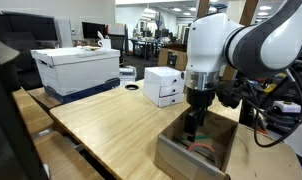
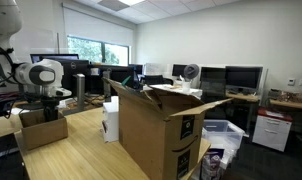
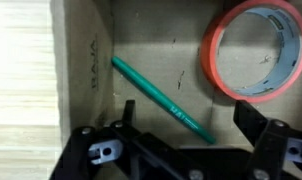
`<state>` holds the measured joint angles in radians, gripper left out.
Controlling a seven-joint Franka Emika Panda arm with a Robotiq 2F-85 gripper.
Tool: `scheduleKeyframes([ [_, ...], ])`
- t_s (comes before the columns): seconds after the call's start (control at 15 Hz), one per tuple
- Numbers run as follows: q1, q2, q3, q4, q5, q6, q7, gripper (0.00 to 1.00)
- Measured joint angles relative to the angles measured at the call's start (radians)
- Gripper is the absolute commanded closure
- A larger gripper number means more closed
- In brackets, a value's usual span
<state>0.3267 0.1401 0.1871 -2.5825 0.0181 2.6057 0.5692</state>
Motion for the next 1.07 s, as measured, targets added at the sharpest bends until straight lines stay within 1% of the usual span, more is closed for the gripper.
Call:
scheduleKeyframes([
  [1.07,0.0,0.043,-0.003,0.009,0.0,0.011,0.0,0.0],
])
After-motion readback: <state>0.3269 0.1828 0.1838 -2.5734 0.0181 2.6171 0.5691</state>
